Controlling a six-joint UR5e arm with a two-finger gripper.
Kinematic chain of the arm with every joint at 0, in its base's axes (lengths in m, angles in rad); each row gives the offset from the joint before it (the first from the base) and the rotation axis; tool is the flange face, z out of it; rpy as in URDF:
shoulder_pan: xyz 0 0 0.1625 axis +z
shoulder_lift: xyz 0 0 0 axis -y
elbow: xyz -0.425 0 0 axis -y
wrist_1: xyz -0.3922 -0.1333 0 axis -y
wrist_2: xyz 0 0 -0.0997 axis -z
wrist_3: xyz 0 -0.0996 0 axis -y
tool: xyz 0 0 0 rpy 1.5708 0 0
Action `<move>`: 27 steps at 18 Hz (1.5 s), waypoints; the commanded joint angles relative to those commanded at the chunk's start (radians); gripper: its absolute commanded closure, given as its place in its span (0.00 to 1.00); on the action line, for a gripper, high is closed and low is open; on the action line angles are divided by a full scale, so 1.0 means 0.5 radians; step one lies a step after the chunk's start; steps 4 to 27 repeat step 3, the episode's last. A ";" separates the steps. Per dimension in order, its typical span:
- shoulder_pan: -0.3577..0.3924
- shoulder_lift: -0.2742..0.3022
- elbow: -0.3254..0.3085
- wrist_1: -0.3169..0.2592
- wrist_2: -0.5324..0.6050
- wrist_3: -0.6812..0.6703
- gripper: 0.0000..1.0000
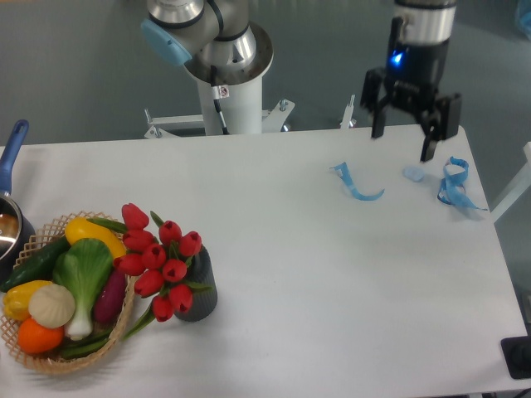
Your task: Insert the flowers into the vase
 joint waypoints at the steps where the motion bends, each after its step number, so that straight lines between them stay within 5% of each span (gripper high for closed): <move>1: 0.034 0.015 0.000 -0.034 0.000 0.077 0.00; 27: 0.056 0.034 -0.037 -0.037 -0.009 0.124 0.00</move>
